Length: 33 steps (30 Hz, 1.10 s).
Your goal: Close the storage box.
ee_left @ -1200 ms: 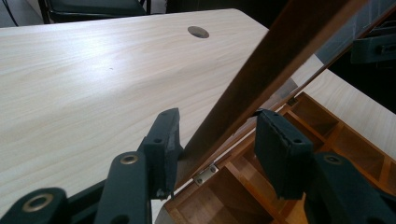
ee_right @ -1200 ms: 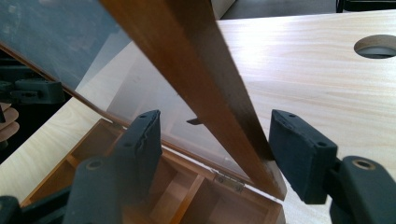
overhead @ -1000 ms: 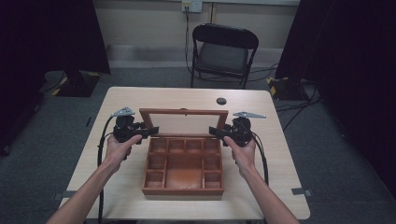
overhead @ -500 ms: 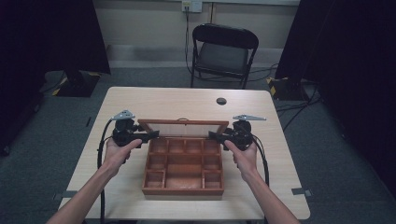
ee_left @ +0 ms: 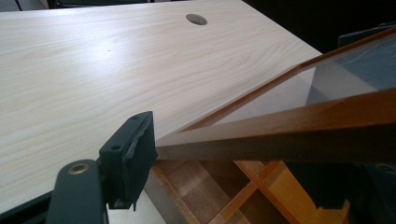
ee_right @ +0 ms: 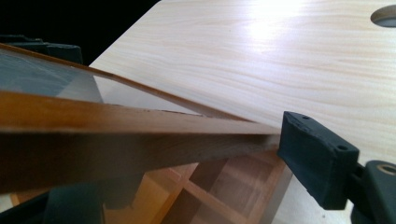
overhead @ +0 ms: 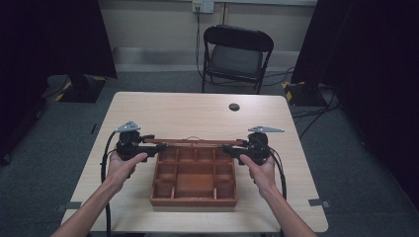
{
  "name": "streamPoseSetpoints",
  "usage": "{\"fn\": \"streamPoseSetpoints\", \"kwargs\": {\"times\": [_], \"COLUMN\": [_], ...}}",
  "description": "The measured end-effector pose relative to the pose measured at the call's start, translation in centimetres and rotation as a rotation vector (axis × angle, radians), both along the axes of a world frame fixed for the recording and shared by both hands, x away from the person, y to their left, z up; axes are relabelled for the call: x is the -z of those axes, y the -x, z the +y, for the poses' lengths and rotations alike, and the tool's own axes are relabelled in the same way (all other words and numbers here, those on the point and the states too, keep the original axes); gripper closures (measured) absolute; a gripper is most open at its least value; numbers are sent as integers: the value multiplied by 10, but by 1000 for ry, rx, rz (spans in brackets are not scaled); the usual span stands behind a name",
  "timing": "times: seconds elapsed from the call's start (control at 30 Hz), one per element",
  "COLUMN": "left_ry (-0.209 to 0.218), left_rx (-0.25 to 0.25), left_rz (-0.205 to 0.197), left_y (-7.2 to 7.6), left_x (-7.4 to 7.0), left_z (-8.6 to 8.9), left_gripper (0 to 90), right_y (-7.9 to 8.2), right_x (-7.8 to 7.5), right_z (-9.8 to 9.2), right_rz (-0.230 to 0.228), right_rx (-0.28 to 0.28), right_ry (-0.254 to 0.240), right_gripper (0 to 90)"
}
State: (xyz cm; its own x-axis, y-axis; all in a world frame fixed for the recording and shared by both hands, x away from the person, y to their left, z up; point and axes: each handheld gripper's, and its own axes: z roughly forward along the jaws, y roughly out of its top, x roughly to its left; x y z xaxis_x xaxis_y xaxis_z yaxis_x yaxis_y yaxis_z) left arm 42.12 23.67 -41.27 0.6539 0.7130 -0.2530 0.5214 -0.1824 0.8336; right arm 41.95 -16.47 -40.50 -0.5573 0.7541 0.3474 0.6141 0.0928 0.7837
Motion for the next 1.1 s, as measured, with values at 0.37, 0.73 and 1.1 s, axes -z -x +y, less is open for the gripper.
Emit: {"fn": "streamPoseSetpoints", "kwargs": {"times": [0.37, 0.73, 1.1], "left_ry": [-12, -2, -26], "left_rx": [1, 20, 24], "left_rz": [-4, -10, -10], "left_y": [4, 8, 17], "left_x": [1, -3, -1], "left_z": [-2, -3, -3], "left_gripper": [241, 232, 211], "right_y": [16, 6, -2], "right_x": [4, 2, -32], "right_z": [-19, -45, -31], "right_rz": [7, 32, 6], "right_rx": [22, 89, -15], "right_ry": [85, 108, 40], "right_gripper": [266, 337, 296]}}
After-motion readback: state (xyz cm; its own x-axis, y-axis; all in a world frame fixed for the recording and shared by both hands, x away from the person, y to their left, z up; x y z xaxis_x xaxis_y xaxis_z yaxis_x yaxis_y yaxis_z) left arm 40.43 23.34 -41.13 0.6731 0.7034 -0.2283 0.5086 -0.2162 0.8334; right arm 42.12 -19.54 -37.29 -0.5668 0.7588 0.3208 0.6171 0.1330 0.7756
